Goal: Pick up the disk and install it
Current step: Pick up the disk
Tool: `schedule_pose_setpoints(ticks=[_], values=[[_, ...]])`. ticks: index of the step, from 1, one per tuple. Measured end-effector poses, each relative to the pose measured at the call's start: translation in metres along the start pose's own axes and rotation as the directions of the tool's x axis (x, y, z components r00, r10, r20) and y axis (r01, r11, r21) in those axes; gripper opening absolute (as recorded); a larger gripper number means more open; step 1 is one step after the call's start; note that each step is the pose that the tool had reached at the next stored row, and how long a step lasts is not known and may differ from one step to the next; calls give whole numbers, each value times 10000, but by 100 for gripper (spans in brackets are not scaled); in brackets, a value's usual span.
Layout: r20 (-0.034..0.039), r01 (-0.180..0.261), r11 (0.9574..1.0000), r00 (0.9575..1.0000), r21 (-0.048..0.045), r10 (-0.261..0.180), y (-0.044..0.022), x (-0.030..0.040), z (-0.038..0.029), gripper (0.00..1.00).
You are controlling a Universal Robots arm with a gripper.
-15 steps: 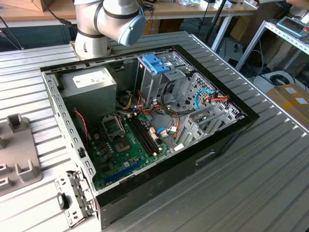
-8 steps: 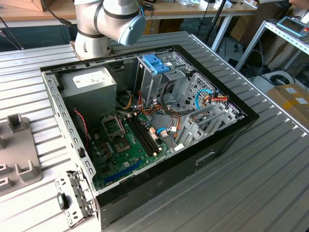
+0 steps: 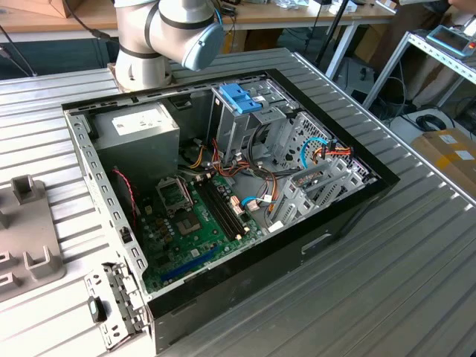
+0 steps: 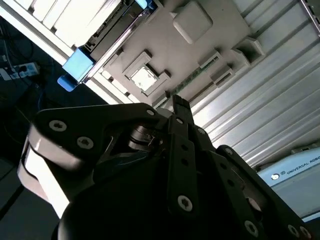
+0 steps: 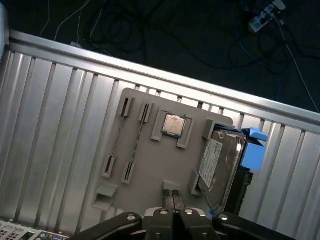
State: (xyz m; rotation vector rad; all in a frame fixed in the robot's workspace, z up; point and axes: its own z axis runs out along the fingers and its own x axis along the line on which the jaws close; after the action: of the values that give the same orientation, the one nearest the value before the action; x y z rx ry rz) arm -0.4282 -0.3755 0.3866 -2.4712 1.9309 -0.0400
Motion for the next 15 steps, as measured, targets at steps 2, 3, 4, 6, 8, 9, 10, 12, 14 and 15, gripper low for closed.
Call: schedule_pose_setpoints(ticks=[2,3,4,6,8,9,10,12,14,15], values=[[-1,-287,9996,9996,-3,287,0,0,4,10],[2,-426,9991,9991,-4,426,0,-1,5,10],[7,-598,9982,9982,-4,598,1,-1,8,10],[14,-834,9965,9965,-6,834,1,-1,11,10],[37,-1193,9929,9929,-7,1193,1,-1,16,10],[56,-1422,9898,9898,-8,1422,1,-1,20,10],[73,-1618,9868,9868,-9,1618,1,-1,23,10],[158,-1812,9834,9833,-3,1812,0,0,27,10],[531,-2030,9792,9778,13,2026,1,-1,27,10],[607,-2097,9778,9760,14,2092,3,-2,27,10]])
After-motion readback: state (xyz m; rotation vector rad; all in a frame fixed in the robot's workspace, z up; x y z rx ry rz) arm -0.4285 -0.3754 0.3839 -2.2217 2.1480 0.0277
